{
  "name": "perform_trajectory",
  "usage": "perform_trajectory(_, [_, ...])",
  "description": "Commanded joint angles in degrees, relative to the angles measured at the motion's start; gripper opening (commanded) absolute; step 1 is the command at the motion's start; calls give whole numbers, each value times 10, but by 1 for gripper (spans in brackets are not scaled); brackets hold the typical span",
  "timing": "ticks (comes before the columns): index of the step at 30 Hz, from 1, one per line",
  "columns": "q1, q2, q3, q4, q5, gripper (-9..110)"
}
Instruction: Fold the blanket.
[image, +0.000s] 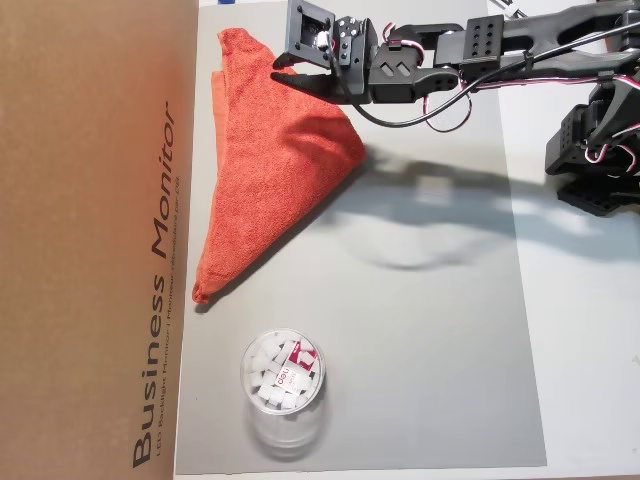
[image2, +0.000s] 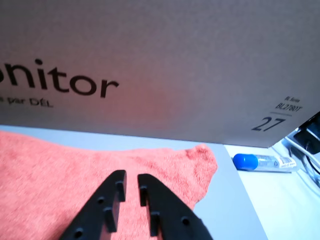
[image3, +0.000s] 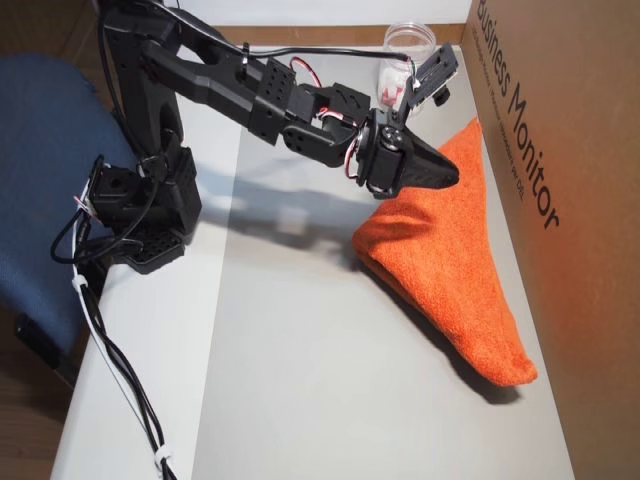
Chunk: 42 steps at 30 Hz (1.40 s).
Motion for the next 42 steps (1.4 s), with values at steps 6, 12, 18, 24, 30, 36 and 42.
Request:
perform_trajectory(6, [-2, 94, -25, 99, 3, 0])
perform_trajectory(12, [-3, 134, -24, 176, 3, 0])
perform_trajectory(18, [-4, 183, -21, 268, 3, 0])
perform_trajectory(24, [-4, 223, -20, 345, 3, 0])
perform_trajectory(30, [-4, 254, -20, 407, 3, 0])
perform_trajectory(36, [-13, 291, -20, 489, 3, 0])
perform_trajectory(42, [-36, 323, -19, 563, 3, 0])
